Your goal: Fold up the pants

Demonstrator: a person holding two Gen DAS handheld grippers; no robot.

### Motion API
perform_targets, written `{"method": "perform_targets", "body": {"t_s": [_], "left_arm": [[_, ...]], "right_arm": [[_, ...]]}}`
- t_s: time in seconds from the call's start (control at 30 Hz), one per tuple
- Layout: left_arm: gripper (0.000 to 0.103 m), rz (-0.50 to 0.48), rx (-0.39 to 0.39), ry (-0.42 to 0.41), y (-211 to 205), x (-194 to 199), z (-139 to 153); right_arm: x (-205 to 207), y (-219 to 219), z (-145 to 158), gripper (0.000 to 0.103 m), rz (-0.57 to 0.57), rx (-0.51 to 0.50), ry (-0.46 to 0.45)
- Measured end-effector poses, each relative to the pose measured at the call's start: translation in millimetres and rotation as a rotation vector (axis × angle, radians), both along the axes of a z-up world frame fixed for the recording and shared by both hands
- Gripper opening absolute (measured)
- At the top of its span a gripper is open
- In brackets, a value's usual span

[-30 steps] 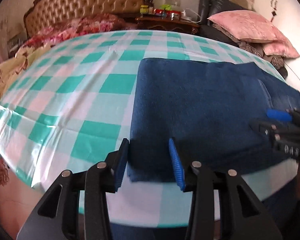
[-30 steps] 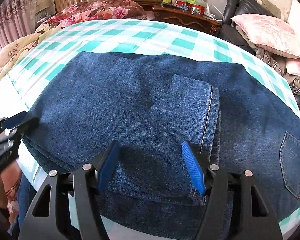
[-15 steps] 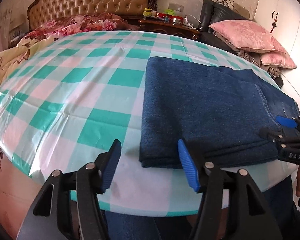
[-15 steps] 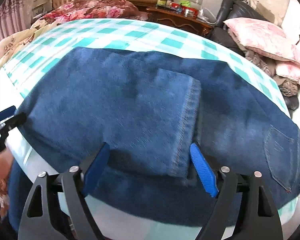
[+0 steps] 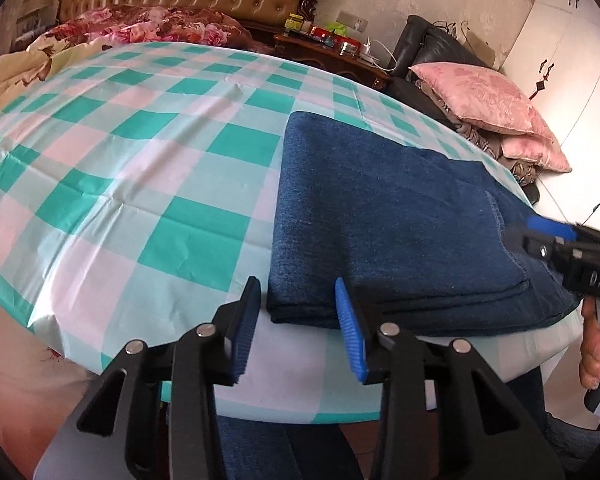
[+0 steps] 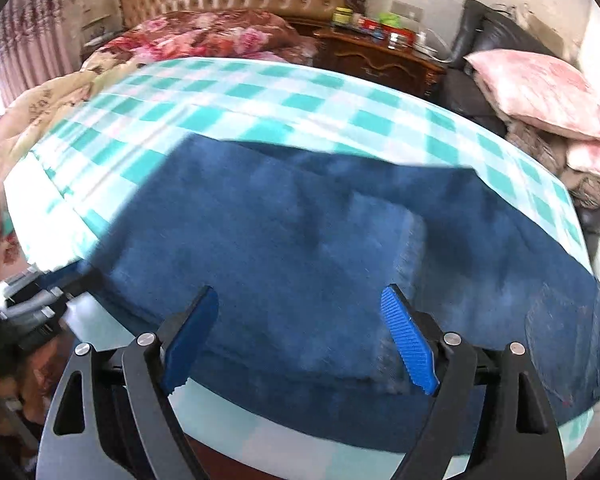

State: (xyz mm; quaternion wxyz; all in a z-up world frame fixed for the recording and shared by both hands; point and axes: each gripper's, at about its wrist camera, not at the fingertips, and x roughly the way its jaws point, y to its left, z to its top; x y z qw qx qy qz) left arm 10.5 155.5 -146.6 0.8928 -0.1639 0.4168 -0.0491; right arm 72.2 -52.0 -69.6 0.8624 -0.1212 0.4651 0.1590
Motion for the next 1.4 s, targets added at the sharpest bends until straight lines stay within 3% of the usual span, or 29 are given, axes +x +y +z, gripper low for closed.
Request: {"method": "perform_targets", "body": {"t_s": [0.3,0.63,0.77,0.87,0.93,1.03,1.17,1.37,1.4], "left_arm": [[0.018,0.004,-0.065,-0.008,9,-2,3],[0.015,0.015,-0.08,-0.041,9,-8,13],[0.014,0.014,-0.07,-0.056,7,-10,17],[0.012,0.013,-0.064,-0.07,5,-11,21],[0.012,0.014,-0.064,-0.077,5,-12,23],[0.014,0.021,-0.069,-0.082,6,-11,23],[0.042,0.071,-0.103,-0.06,13,-10,16],[0.043,0.065,-0.158,-0.038,12,-3,9],[0.039,0.069,-0.164,-0.032,12,-1,7]], "right_arm": [[35,101,6,0.08,0.134,-0.074,0.054],[73,182,-41,0.075,0.156,-0.155,0.243],[78,186,-56,0.074,0.119,-0.201,0.235],[79,184,-60,0.061,0.105,-0.205,0.21],[78,182,-58,0.042,0.103,-0.203,0.183],[77,179,-54,0.03,0.106,-0.174,0.156],[74,174,-47,0.022,0.097,-0.145,0.124],[69,171,-38,0.019,0.101,-0.127,0.095],[68,170,-37,0.018,0.102,-0.122,0.092]]}}
